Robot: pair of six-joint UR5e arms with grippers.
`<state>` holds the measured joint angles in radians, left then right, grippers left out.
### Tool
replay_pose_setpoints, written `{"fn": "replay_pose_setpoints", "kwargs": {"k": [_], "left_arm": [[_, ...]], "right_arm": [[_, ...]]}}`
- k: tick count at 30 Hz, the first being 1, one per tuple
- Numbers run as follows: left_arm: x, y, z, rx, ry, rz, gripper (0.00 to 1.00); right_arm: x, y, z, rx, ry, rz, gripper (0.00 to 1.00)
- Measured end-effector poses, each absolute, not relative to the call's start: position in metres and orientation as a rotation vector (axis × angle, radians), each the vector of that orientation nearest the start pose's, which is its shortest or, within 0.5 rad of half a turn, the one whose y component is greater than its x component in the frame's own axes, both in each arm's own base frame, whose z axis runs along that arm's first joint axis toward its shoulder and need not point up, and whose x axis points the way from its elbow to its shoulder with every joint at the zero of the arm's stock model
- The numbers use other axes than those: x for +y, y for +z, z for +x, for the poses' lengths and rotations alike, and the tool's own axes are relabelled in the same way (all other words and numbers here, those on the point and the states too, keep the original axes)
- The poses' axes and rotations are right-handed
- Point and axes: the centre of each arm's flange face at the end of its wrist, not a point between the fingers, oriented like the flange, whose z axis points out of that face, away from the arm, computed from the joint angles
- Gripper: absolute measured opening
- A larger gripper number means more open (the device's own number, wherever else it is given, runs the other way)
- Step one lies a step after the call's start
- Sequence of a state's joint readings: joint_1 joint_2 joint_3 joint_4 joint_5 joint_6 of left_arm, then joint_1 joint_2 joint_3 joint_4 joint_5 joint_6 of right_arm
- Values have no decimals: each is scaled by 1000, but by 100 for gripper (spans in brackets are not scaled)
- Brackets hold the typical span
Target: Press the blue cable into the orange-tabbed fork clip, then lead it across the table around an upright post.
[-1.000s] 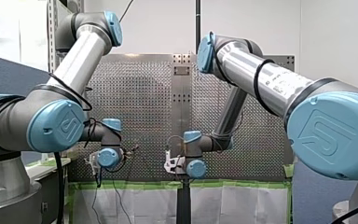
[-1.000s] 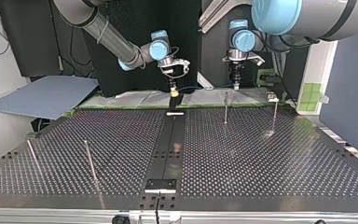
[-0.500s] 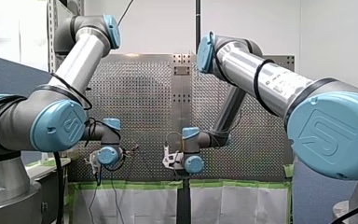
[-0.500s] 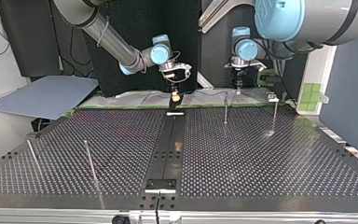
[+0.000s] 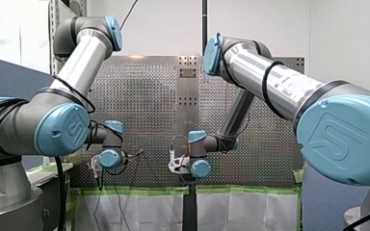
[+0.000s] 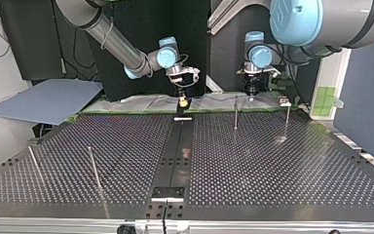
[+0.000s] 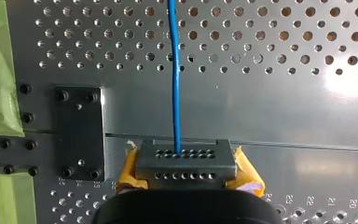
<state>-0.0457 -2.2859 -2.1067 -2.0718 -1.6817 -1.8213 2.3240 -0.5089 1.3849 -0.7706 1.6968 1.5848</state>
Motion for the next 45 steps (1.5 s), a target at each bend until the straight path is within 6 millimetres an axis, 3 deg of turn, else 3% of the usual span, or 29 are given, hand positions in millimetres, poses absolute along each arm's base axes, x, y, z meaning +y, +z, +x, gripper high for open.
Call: {"fn": "replay_pose_setpoints", "kwargs": {"k": [20, 31, 45], "left_arm": [[-133, -3, 487, 1733, -130, -291, 0], [-134, -32, 500, 1792, -129, -269, 0], [-128, -29, 524, 1772, -178, -279, 0]], "right_arm": [[-437, -40, 574, -895, 1582, 1748, 0], [-438, -39, 575, -895, 1583, 1746, 0], [-449, -32, 577, -896, 1588, 1731, 0]]}}
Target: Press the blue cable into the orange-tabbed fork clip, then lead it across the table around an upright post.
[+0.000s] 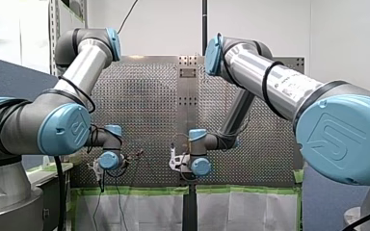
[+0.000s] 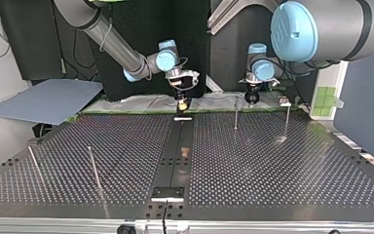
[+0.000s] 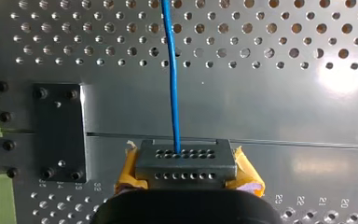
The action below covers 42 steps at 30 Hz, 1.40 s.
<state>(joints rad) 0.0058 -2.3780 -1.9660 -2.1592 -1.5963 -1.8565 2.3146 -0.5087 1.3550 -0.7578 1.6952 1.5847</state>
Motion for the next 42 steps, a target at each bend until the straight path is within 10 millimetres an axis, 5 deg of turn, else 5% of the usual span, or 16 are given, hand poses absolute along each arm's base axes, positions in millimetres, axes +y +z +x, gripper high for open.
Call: {"fn": "replay_pose_setpoints", "kwargs": {"k": [13, 24, 40, 42], "left_arm": [[-120, -27, 530, 1763, -188, -296, 0], [-119, -15, 558, 1747, -198, -282, 0], [-118, -12, 562, 1726, -198, -285, 0], [-118, -12, 563, 1723, -193, -275, 7]], "right_arm": [[-469, -24, 572, -925, 1602, 1688, 0], [-488, -13, 572, -926, 1602, 1663, 0], [-513, -3, 562, -949, 1586, 1637, 0], [-515, -3, 560, -953, 1576, 1642, 0]]}}
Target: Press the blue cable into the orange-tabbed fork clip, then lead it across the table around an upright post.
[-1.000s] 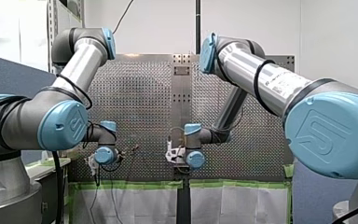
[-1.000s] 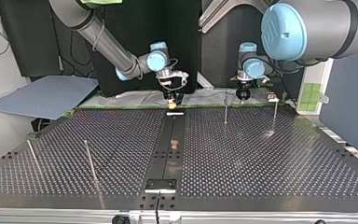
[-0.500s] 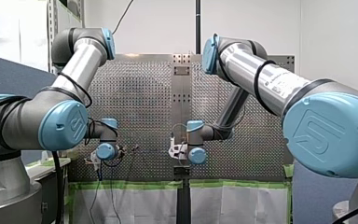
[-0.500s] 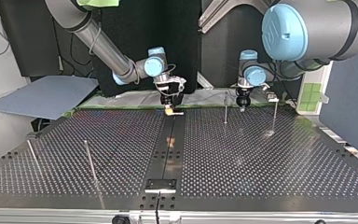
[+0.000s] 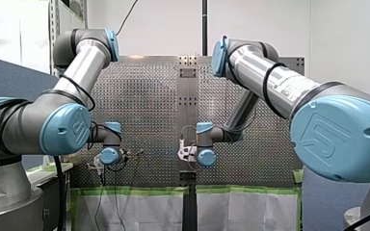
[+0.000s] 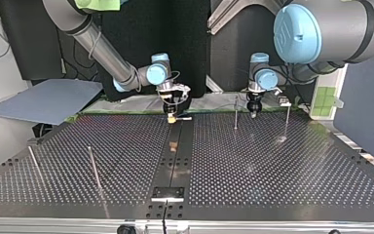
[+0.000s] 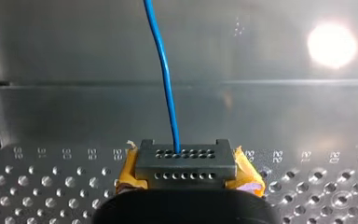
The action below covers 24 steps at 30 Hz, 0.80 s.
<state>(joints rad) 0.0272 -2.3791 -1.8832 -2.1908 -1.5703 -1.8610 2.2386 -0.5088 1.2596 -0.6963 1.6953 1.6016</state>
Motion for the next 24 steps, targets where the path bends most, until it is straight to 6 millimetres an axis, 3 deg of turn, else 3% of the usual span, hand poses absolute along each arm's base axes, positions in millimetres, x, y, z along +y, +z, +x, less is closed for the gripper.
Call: {"fn": "replay_pose_setpoints", "kwargs": {"k": [2, 3, 5, 6, 8, 9, 11, 13, 14, 15, 17, 24], "left_arm": [[-119, -12, 563, 1723, -192, -265, 25], [-119, -12, 563, 1724, -192, -258, 25], [-119, -12, 562, 1729, -191, -251, 38], [-119, -13, 562, 1735, -189, -251, 38], [-119, -13, 561, 1742, -185, -251, 57], [-119, -14, 560, 1747, -183, -251, 57], [-119, -15, 559, 1758, -177, -250, 78], [-118, -16, 557, 1773, -162, -253, 80], [-117, -16, 556, 1780, -153, -255, 89], [-117, -17, 555, 1789, -142, -258, 89], [-116, -18, 554, 1801, -131, -255, 100], [-120, -23, 545, 1870, -137, -194, 100]], "right_arm": [[-516, -4, 559, -955, 1567, 1648, 0], [-516, -4, 558, -956, 1564, 1650, 0], [-515, -4, 558, -957, 1560, 1655, 0], [-515, -4, 558, -957, 1558, 1656, 0], [-515, -5, 557, -956, 1555, 1659, 0], [-515, -5, 557, -956, 1553, 1661, 0], [-515, -5, 557, -956, 1549, 1665, 0], [-515, -5, 557, -956, 1547, 1668, 0], [-515, -6, 557, -956, 1546, 1669, 0], [-514, -6, 557, -957, 1545, 1670, 0], [-514, -6, 556, -957, 1543, 1672, 0], [-513, -7, 556, -961, 1530, 1688, 0]]}}
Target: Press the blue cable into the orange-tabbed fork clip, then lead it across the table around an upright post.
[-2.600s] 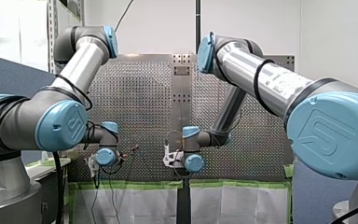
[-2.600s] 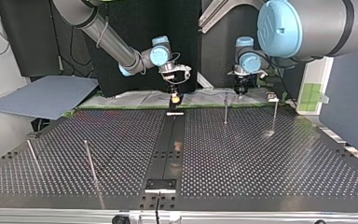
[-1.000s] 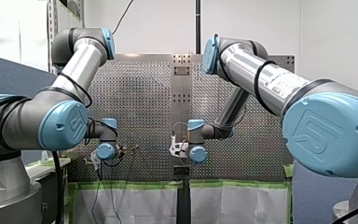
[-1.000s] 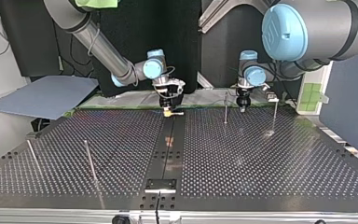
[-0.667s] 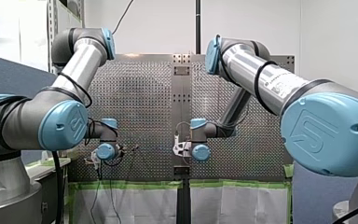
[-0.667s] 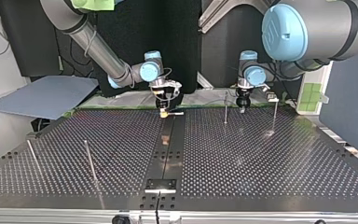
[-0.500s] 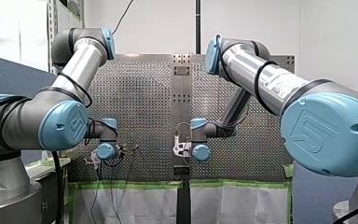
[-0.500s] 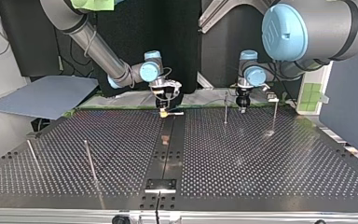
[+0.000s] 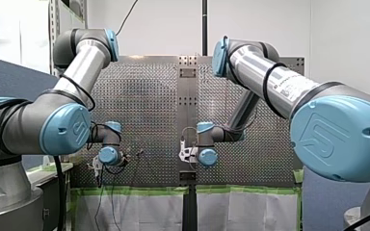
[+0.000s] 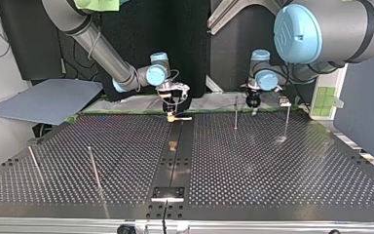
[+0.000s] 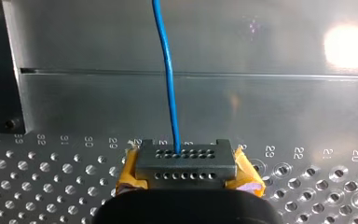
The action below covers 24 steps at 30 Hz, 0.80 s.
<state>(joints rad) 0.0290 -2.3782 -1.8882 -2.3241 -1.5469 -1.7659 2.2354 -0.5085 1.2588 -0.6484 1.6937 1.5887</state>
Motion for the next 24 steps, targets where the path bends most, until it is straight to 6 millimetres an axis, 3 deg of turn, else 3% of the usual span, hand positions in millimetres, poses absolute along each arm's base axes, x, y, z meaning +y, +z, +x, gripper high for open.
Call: {"fn": "replay_pose_setpoints", "kwargs": {"k": [10, 24], "left_arm": [[-121, -33, 512, 1957, -129, -149, 100], [-126, 5, 474, 1902, -217, -135, 100]], "right_arm": [[-512, -9, 555, -958, 1516, 1701, 0], [-513, -12, 550, -957, 1483, 1723, 0]]}}
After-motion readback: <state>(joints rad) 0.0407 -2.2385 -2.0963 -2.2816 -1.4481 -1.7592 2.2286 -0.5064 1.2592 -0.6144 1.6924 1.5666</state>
